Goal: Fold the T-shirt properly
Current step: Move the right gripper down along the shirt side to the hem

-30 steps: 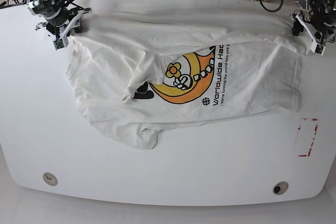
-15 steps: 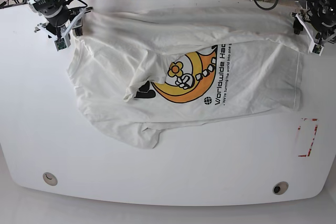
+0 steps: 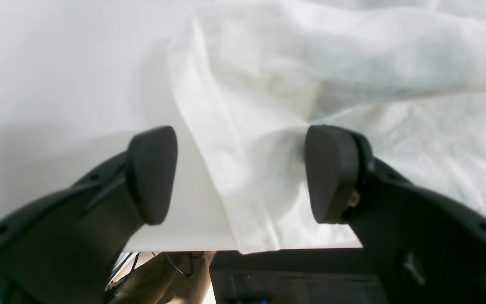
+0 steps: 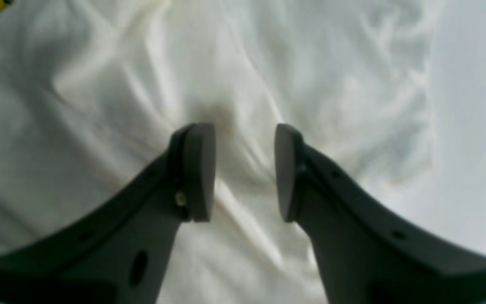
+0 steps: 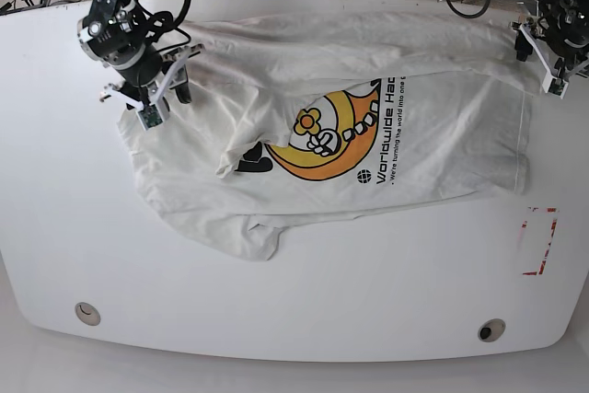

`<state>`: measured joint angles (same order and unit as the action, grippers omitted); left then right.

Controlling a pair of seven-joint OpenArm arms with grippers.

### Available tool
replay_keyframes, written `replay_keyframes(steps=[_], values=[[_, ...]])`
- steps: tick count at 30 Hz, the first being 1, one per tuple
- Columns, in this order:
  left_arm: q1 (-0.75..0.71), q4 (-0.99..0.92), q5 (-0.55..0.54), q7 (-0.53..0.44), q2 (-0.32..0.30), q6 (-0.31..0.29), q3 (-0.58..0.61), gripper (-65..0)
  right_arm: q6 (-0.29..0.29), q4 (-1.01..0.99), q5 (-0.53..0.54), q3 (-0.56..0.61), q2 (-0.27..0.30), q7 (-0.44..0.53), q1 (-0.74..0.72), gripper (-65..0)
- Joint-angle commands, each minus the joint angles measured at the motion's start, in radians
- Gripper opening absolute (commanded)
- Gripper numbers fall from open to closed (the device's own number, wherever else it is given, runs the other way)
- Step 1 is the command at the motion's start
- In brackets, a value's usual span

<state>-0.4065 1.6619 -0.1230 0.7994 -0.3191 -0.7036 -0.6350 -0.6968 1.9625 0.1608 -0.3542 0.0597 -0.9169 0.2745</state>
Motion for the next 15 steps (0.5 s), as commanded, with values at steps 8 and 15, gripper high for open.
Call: replay_keyframes(steps=[8, 15], values=[[0.001, 0.021, 0.0, -0.007, -0.015, 0.005, -0.01, -21.1, -0.001, -0.173, -0.122, 0.125, -0.028, 0.02, -0.169, -42.5], [0.001, 0.022, 0.001, -0.007, -0.015, 0.005, -0.012, -21.1, -0.001, -0.256, -0.129, 0.188, -0.033, 0.02, -0.264, -42.5]])
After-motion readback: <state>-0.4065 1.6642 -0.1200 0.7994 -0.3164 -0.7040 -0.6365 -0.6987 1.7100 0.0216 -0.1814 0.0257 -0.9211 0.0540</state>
